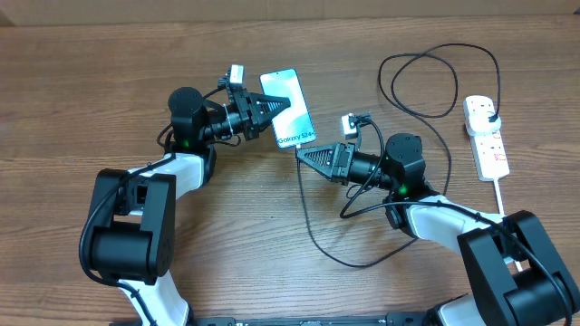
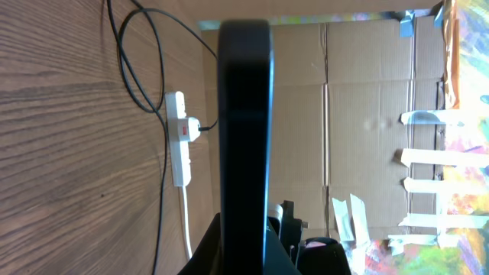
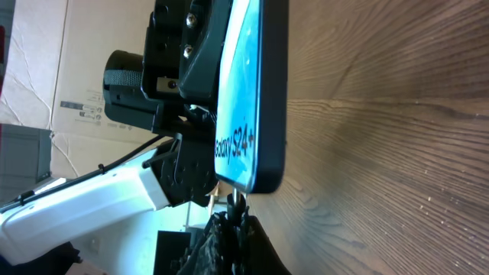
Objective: Plug charger to phone and switch on socket
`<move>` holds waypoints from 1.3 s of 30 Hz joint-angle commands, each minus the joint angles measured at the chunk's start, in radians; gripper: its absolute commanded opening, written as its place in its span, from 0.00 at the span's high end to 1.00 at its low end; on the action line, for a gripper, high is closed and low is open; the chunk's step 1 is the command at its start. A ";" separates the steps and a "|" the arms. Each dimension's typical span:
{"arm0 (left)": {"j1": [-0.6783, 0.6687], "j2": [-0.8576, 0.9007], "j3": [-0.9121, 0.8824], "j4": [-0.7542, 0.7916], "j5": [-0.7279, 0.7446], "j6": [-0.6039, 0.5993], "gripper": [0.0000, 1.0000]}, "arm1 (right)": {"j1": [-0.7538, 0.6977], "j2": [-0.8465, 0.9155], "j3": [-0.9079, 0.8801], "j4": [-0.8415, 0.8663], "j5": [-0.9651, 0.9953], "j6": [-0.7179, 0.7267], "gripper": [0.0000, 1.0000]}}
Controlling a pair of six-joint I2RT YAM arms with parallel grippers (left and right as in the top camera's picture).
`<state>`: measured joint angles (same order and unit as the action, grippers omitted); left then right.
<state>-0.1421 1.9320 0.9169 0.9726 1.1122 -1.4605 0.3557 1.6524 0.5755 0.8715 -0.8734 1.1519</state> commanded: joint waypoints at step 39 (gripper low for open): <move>-0.029 -0.004 -0.003 -0.008 0.179 0.082 0.96 | -0.082 0.001 0.002 0.051 -0.100 -0.106 0.96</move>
<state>-0.1566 1.9320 0.9173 0.9615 1.1980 -1.4330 0.2821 1.6524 0.5678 0.8978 -1.0172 1.1168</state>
